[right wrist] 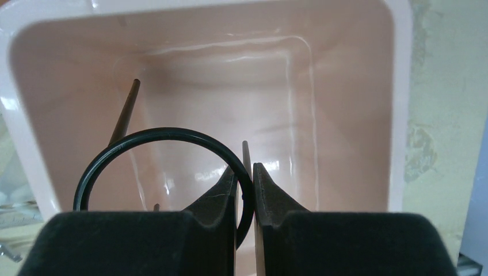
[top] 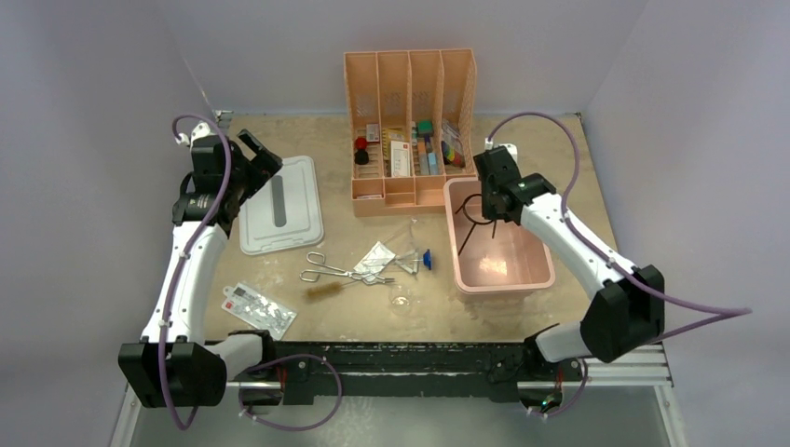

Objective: Organize the chemistry lab equipment

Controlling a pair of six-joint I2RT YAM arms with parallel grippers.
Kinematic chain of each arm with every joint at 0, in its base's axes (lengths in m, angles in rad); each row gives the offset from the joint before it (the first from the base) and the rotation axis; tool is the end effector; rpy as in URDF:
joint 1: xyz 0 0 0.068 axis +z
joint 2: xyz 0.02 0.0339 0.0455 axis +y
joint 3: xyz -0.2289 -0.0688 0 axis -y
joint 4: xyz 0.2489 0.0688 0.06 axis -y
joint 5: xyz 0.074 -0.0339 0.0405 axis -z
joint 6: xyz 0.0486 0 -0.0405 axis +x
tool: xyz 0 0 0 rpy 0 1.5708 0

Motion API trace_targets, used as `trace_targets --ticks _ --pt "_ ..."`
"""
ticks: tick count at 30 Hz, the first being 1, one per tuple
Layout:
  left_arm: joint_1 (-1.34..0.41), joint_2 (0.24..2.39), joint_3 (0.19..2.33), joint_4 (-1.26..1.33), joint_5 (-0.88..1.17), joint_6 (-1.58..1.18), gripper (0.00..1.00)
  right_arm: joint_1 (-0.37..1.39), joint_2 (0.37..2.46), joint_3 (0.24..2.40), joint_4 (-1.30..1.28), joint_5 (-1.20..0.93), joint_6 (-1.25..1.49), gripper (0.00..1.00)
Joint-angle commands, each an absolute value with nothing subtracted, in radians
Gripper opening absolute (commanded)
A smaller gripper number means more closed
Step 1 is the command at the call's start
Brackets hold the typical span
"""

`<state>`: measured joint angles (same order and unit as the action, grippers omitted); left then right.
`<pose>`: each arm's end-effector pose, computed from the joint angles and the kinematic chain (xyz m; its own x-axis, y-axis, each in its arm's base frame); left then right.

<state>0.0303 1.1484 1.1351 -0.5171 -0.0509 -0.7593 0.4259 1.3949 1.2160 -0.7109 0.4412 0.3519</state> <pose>0.2813 0.0110 0.3170 -0.3157 -0.6974 -0.6434 -0.4019 0.7125 -0.5752 0.2907 0.1091 0.2620 -0.7086 0.0208 -0.7053 0.1230 0.9879 -0.0944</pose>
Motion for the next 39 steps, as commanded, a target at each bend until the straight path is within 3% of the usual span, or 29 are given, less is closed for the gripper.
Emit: trace_targets --ticks 1,16,23,28,34,39 --pt "0.028 1.159 1.161 -0.472 -0.034 -0.771 0.92 0.41 1.421 1.185 -0.47 0.389 0.231 0.0" --pt "0.026 1.18 1.175 -0.434 -0.018 -0.795 0.92 0.4 1.568 1.186 -0.412 0.378 0.257 0.0" --pt "0.028 1.177 1.174 -0.432 -0.005 -0.792 0.92 0.402 1.534 1.24 -0.47 0.356 0.278 0.3" --pt "0.027 1.171 1.171 -0.436 -0.005 -0.792 0.92 0.402 1.472 1.276 -0.537 0.369 0.287 0.45" --pt "0.028 1.168 1.167 -0.436 0.026 -0.793 0.92 0.402 1.415 1.352 -0.607 0.333 0.274 0.49" --pt "0.027 1.156 1.146 -0.419 0.07 -0.8 0.91 0.401 1.374 1.417 -0.623 0.185 0.245 0.5"
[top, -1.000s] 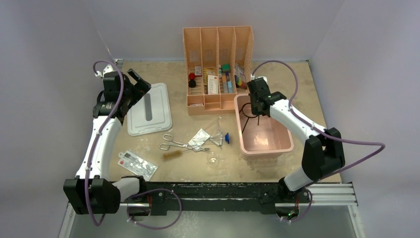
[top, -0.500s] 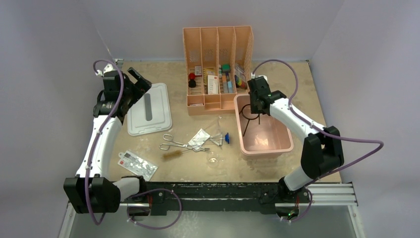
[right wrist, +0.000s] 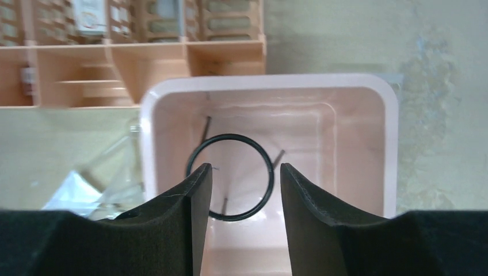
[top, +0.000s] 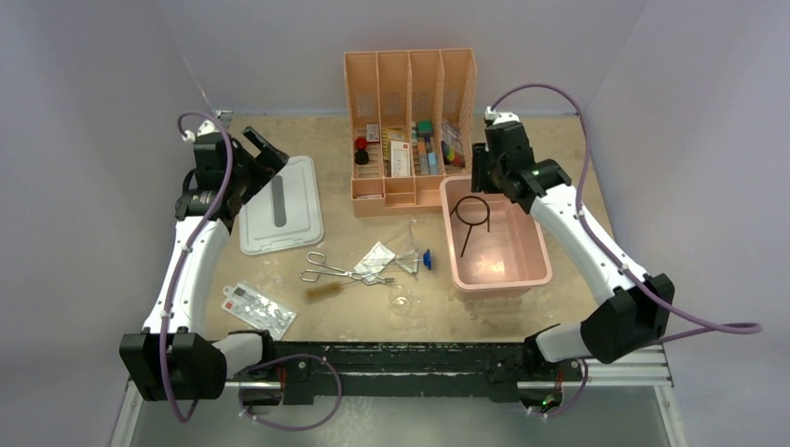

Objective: Organize the chemistry lab equipment

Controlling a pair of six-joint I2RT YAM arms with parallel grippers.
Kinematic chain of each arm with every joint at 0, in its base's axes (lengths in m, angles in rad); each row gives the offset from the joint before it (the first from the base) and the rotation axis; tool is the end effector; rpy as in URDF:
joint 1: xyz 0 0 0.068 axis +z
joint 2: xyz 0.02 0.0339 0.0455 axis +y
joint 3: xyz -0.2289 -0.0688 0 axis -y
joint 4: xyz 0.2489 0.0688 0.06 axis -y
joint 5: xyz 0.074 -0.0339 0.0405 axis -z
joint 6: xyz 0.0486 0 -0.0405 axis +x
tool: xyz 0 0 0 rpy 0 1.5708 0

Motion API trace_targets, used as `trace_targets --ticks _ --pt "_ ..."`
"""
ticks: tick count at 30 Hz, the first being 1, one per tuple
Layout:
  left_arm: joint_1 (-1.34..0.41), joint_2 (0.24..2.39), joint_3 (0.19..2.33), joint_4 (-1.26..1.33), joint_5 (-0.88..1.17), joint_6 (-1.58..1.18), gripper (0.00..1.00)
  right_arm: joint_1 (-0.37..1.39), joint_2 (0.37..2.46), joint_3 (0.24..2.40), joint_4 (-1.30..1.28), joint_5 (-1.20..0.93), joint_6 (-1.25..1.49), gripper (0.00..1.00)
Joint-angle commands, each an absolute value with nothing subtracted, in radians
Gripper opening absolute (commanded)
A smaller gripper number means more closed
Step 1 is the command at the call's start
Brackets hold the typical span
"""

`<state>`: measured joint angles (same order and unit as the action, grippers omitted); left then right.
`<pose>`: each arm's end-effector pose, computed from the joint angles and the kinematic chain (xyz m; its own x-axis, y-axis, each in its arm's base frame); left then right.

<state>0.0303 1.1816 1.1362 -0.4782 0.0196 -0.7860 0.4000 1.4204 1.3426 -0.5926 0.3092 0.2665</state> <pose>0.2906 0.0079 0.3126 -0.3438 -0.7181 -0.6051 -0.3630 0.6959 -0.6197 0.3123 0.1160 0.3056 -0.5919 0.0221 -0.8057 0.0047 0.9997 0.0240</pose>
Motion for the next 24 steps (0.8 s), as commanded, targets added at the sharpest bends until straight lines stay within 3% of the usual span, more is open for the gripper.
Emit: trace_targets --ticks 1,8,18,24 --pt "0.027 1.152 1.139 -0.417 0.076 -0.801 0.91 0.4 1.371 1.433 -0.622 0.177 0.24 0.5" --pt "0.026 1.114 1.097 -0.413 0.096 -0.812 0.9 0.433 1.361 1.505 -0.581 -0.048 0.204 0.52" --pt "0.026 1.071 1.07 -0.474 0.049 -0.79 0.89 0.763 1.478 1.491 -0.54 0.034 0.123 0.55" --pt "0.026 1.062 1.098 -0.583 -0.089 -0.789 0.89 0.889 1.6 1.451 -0.54 0.002 -0.056 0.49"
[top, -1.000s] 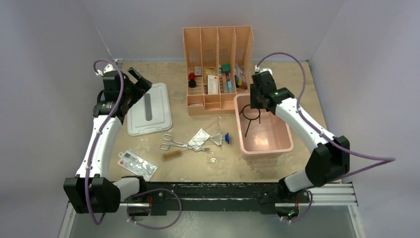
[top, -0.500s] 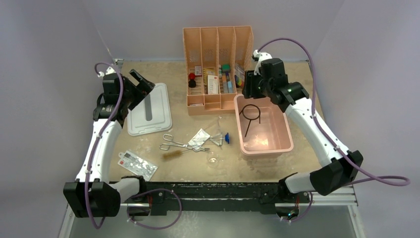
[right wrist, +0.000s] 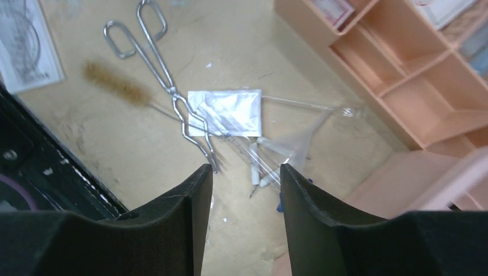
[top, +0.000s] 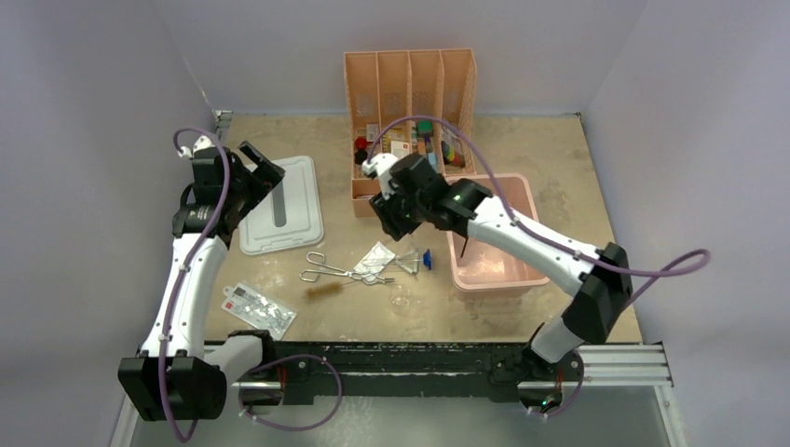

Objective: Organize the chemistry lab equipment

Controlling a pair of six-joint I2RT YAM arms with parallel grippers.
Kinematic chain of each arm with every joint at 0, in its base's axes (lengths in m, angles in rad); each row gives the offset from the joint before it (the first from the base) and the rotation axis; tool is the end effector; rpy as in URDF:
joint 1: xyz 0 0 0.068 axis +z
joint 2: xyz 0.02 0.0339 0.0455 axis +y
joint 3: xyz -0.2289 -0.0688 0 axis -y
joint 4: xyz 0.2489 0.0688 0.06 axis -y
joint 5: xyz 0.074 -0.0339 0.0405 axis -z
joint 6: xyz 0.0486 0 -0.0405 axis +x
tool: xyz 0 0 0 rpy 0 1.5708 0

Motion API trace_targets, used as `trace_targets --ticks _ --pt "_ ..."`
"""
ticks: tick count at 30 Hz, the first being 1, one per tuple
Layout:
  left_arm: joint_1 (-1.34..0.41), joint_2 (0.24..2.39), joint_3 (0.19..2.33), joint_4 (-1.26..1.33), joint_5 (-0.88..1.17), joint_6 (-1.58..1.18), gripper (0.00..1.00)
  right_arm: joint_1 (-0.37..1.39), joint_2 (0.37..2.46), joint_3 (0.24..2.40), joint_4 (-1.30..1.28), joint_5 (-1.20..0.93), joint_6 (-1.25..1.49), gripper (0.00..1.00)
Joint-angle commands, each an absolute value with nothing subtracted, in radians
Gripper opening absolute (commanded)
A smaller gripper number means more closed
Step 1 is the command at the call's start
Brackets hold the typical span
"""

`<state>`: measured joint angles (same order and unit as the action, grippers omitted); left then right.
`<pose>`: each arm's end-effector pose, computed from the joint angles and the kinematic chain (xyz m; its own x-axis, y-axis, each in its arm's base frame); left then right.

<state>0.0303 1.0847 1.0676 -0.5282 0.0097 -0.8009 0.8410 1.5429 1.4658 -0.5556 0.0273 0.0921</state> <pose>0.2677 0.0076 0.3080 -0.3451 -0.7287 -0.5915 -0.3875 0.6846 -0.6174 0.2445 0.2713 0.3105 -0.4597 -0.3761 -0.8045 -0.6910 0.7205 0.0581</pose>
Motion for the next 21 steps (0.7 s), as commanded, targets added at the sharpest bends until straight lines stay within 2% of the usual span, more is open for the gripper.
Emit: trace_targets --ticks 1,7,21 --pt "0.026 1.061 1.098 -0.589 -0.096 -0.789 0.89 0.898 1.624 1.451 -0.544 -0.01 -0.08 0.47" --pt "0.026 1.075 1.107 -0.603 -0.1 -0.792 0.89 0.94 1.775 1.498 -0.636 -0.063 -0.258 0.41" --pt "0.026 1.115 1.157 -0.616 -0.101 -0.764 0.89 0.972 1.953 1.535 -0.605 -0.025 -0.386 0.41"
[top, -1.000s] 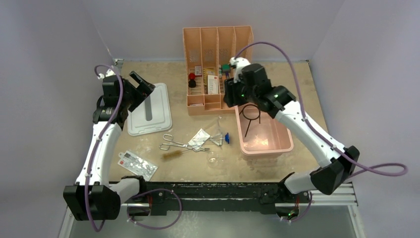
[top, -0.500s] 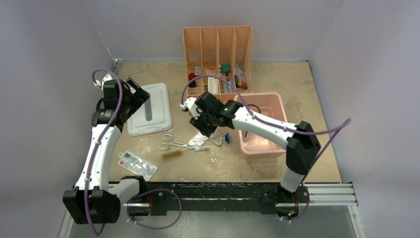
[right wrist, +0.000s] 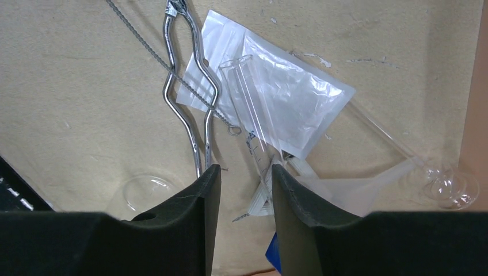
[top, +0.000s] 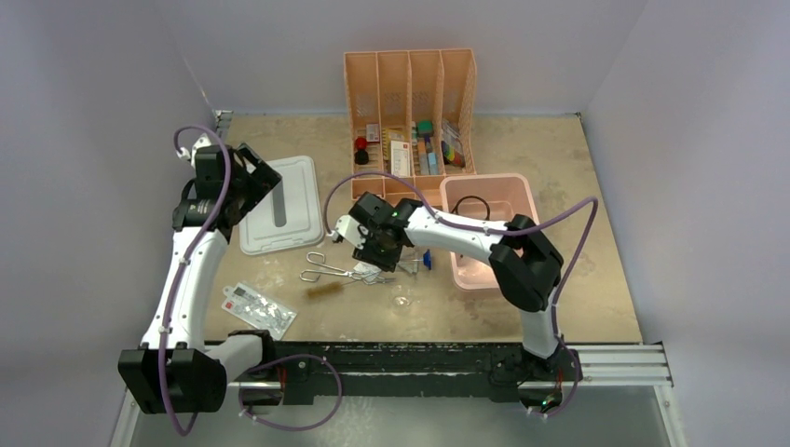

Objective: Organize the chemistry lab equipment

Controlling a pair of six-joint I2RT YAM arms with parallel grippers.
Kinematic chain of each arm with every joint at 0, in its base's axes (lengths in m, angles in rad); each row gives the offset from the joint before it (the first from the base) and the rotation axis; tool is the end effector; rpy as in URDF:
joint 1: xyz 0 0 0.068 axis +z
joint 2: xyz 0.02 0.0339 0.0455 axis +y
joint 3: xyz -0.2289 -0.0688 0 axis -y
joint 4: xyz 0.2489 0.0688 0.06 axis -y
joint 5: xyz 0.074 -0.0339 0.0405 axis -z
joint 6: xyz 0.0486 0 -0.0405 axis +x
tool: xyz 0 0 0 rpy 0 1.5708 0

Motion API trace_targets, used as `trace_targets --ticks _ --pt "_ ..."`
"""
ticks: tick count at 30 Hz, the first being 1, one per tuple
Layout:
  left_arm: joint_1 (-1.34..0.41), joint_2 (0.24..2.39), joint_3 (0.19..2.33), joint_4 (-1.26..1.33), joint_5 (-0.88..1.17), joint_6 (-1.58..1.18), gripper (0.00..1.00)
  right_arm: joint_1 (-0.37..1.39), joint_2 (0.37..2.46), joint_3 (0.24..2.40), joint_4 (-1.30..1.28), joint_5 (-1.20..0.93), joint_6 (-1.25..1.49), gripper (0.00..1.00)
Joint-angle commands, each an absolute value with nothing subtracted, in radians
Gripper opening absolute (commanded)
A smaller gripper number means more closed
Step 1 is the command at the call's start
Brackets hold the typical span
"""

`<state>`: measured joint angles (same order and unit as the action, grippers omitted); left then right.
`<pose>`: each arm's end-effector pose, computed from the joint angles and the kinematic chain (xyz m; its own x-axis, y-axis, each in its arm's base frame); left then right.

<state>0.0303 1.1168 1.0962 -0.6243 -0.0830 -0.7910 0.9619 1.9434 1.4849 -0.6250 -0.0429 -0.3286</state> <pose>0.2673 0.0121 0.3005 -0.3539 -0.7197 -0.5974 -0.4950 0.6860 -0.5332 0.2331 0.3379 0.1620 -0.2102 -0.8651 -0.4554 -0.9496 0.2914 -0.1152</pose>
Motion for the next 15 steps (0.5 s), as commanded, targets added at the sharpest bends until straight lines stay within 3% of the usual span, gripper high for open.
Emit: trace_targets --ticks 1,15 --pt "0.026 1.115 1.158 -0.618 -0.103 -0.761 0.89 0.972 1.962 1.541 -0.601 -0.016 -0.39 0.41" --pt "0.026 1.126 1.183 -0.624 -0.111 -0.754 0.89 0.98 2.039 1.562 -0.632 -0.004 -0.437 0.43"
